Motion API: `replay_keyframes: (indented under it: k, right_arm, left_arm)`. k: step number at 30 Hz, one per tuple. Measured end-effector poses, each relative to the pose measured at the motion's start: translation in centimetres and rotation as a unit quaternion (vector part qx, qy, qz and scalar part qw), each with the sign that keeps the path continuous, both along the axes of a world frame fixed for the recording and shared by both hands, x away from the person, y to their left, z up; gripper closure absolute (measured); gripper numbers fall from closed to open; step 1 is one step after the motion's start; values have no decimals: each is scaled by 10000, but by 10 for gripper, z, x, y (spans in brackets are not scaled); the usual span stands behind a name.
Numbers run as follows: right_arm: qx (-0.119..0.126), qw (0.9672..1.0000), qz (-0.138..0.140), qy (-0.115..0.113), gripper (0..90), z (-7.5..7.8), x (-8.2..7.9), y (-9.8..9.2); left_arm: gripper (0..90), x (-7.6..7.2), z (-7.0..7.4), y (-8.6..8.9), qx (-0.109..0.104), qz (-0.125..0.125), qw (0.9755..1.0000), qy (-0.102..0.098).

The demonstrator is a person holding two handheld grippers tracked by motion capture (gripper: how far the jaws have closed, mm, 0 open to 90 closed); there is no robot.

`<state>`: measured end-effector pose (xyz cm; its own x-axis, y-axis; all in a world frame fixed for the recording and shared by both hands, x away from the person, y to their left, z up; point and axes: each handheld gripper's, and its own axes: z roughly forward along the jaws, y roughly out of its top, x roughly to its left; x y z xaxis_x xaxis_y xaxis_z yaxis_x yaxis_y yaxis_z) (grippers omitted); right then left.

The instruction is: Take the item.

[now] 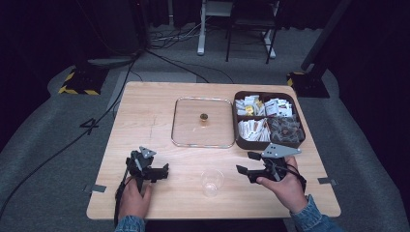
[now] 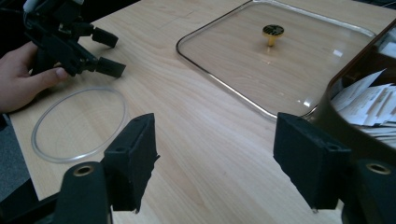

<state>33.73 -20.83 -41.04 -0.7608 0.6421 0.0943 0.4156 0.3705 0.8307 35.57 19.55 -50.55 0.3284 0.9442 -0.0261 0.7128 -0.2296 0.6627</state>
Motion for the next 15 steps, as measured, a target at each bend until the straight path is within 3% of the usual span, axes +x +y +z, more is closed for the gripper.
replay_keyframes:
  k: [7,15]
  right_arm:
    - [120,9997,-136,-173,282,15,13,-7]
    - [296,9988,-71,-394,257,25,21,-5]
  left_arm:
    - [2,0,0,0,2,-3,10000,1]
    - [1,0,0,0,1,7,10000,0]
